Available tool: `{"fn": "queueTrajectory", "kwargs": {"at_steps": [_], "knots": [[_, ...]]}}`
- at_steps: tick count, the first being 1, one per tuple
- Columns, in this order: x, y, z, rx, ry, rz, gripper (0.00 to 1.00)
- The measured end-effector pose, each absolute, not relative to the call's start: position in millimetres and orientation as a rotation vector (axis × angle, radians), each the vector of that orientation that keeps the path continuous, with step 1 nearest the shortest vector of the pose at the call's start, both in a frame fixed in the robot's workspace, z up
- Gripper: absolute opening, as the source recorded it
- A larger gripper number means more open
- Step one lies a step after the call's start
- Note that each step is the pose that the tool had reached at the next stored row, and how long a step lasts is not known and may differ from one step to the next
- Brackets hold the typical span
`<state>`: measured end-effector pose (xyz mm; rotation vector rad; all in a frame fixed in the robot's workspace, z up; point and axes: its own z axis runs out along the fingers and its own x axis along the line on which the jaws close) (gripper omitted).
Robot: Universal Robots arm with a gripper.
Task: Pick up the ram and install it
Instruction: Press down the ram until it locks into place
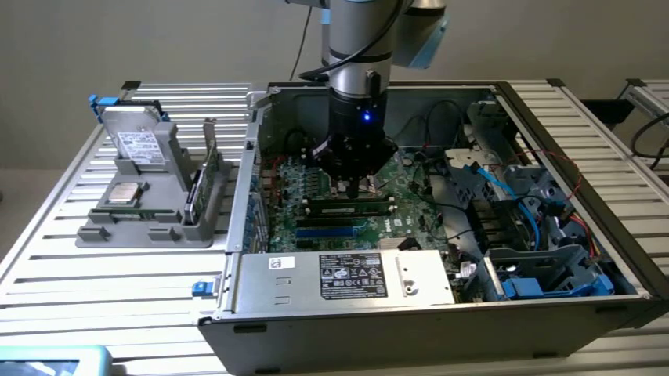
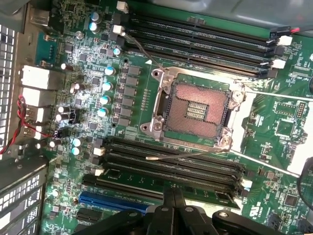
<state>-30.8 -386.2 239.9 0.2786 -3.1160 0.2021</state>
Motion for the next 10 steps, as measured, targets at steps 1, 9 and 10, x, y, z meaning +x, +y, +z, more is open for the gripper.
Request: {"fn": "queueTrajectory", "kwargs": {"at_steps": [1,9,10], "knots": [[-30.8,-386.2,239.9,0.265,-3.118,0.202,0.11],[-30.8,-386.2,239.9,0.233,-3.123,0.203,0.11],[-30.8,-386.1,239.9,0.233,-3.123,0.203,0.11]]}}
